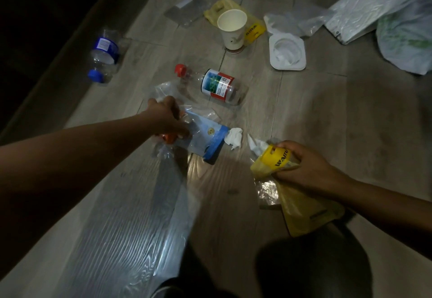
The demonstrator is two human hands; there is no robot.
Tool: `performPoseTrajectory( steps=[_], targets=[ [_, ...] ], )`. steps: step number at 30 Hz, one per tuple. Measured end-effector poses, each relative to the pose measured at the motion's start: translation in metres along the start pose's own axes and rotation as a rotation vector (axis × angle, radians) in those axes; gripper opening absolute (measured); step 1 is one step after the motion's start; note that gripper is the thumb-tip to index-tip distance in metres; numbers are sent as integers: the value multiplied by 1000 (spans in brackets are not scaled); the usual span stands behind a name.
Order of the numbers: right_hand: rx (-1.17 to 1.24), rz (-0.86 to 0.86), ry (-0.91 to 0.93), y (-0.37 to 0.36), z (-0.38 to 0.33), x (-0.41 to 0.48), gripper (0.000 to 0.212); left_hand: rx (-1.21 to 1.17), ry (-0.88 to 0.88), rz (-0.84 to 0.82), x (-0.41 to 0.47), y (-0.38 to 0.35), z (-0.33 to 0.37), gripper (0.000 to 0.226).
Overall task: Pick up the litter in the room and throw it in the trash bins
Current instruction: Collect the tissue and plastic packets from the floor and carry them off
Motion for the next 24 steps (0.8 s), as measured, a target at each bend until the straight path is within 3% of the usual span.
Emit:
performPoseTrajectory(
  steps=[6,11,15,24],
  targets=[
    [-1,-9,13,-2,-4,4,52,-181,-47,-9,-7,-8,0,73],
    [3,25,49,5,-8,3,52,-226,-189,61,-24,-10,12,52],
    [67,27,68,11,-10,-5,51,-305,-147,69,-35,-8,15,37],
    [156,124,66,48,-18,-19,39,-571,-189,144,-84,16,56,39]
  ],
)
Point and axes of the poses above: each hand's wrist, its own x-axis towards the middle knuckle, its own y-axis out of the back of the hand, z = x × y, the point moved 7 cm from there along x, towards the middle knuckle, and after that the axes turned 13 degrees about -x, right-handed, at the moved point
